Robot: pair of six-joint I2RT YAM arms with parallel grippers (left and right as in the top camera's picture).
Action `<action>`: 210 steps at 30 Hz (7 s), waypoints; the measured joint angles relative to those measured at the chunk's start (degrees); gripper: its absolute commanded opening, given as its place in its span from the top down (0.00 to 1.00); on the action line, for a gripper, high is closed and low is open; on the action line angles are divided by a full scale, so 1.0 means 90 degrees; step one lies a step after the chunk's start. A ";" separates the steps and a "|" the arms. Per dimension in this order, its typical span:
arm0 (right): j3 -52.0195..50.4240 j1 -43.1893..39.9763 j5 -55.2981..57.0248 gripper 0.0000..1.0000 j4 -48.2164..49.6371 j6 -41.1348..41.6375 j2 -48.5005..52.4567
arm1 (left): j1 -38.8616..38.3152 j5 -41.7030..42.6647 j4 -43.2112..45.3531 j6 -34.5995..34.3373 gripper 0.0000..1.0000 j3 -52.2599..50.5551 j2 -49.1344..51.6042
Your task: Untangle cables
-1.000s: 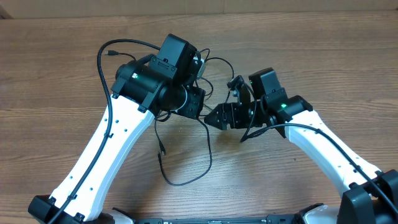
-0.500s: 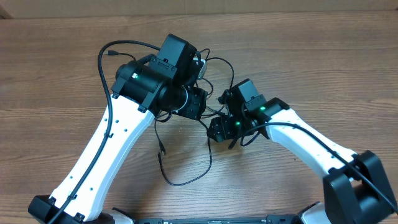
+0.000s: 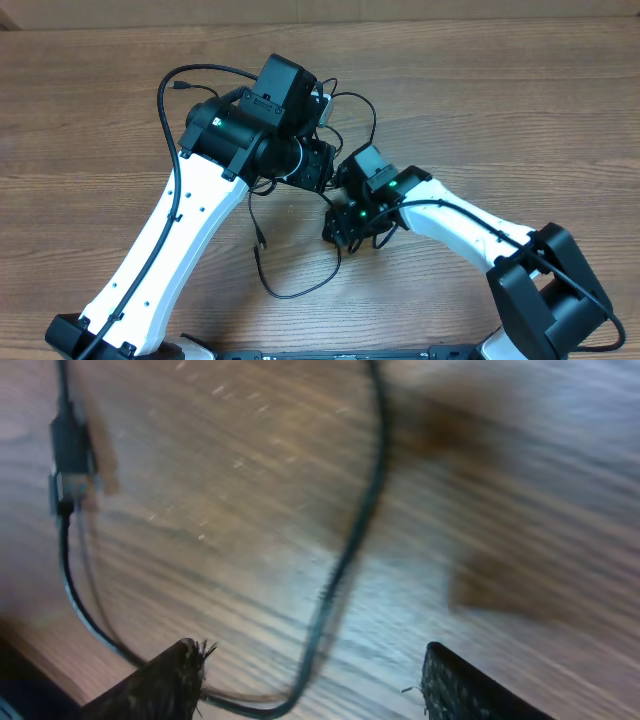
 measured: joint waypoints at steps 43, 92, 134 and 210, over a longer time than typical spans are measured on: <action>0.0005 0.0197 0.0243 0.96 0.0308 0.0478 0.0687 | 0.0590 -0.1511 0.0070 -0.1411 0.37 0.0000 0.0000; 0.4495 -0.6994 0.1428 0.96 0.0051 0.0177 -0.2368 | 0.0590 -0.1452 0.0022 -0.1382 0.22 0.0000 0.0000; 0.4248 -0.3099 0.1207 0.43 -0.2229 0.3157 0.1020 | 0.0590 -0.0476 0.0126 -0.1139 0.02 0.0000 0.0000; 0.0959 -0.2169 0.2407 0.96 0.3201 0.3611 -0.0826 | 0.0590 -0.0146 0.0136 -0.1163 0.00 -0.0005 0.0000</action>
